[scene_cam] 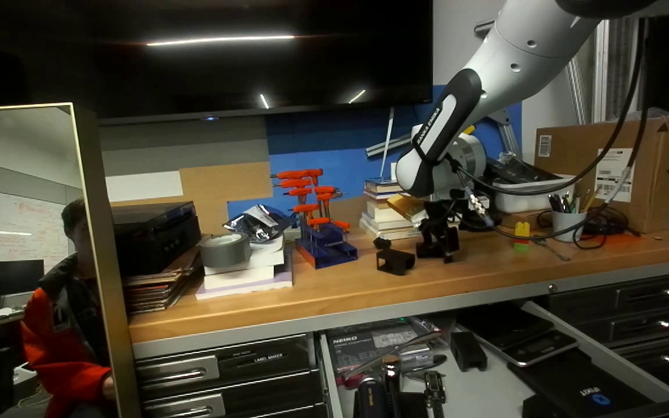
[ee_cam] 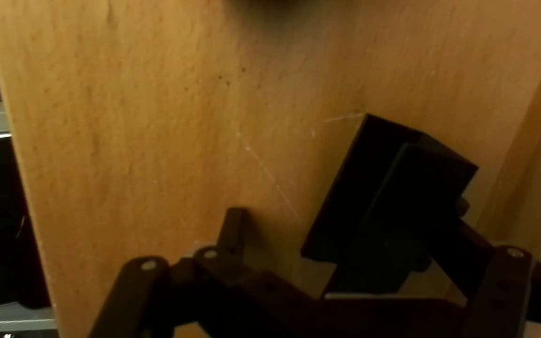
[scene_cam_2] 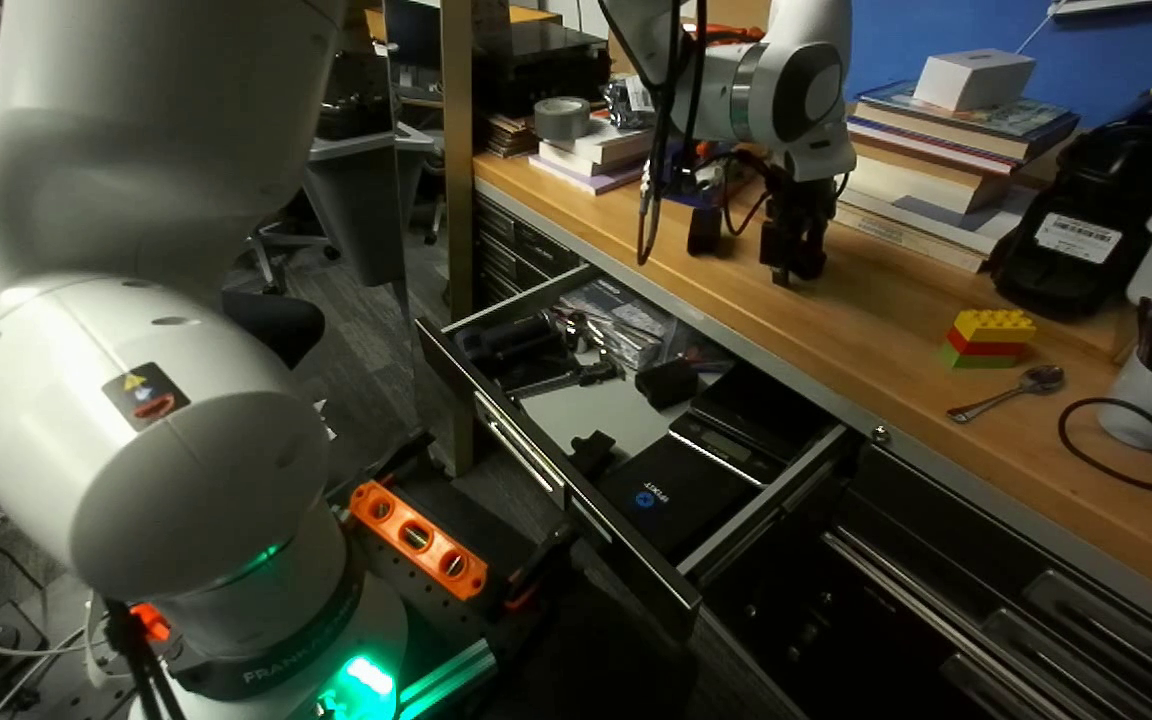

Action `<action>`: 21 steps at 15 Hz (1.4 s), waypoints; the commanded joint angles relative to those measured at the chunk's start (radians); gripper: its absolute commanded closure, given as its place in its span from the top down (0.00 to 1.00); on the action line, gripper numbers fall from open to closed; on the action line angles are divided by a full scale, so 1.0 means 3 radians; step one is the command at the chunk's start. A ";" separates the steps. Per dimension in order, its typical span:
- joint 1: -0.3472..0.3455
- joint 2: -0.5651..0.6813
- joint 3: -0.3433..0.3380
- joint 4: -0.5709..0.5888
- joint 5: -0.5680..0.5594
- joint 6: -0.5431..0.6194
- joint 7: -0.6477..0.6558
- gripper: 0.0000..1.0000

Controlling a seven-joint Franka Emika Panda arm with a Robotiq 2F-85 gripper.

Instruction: Put the black objects in the drawer and close it

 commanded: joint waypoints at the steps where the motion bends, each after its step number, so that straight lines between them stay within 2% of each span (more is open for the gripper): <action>1: -0.0037 0.0075 0.0049 0.0159 0.0100 -0.0159 -0.0269 0.75; 2: -0.0029 0.0082 0.0039 0.0170 0.0088 -0.0188 -0.0309 0.74; 5: -0.0030 0.0094 0.0033 0.0198 0.0083 -0.0312 -0.0431 0.49; 9: -0.0028 0.0079 0.0030 0.0230 0.0069 -0.0383 -0.0571 0.20; 11: -0.0051 0.0041 0.0068 0.0211 0.0072 -0.0511 -0.0792 0.20; 14: -0.0084 -0.0103 0.0127 0.0085 0.0074 -0.0730 -0.1316 0.10; 18: -0.0058 -0.0470 0.0056 -0.0287 -0.0033 -0.1140 -0.1832 0.15; 21: -0.0061 -0.0807 0.0002 -0.0707 -0.0116 -0.1391 -0.2059 0.14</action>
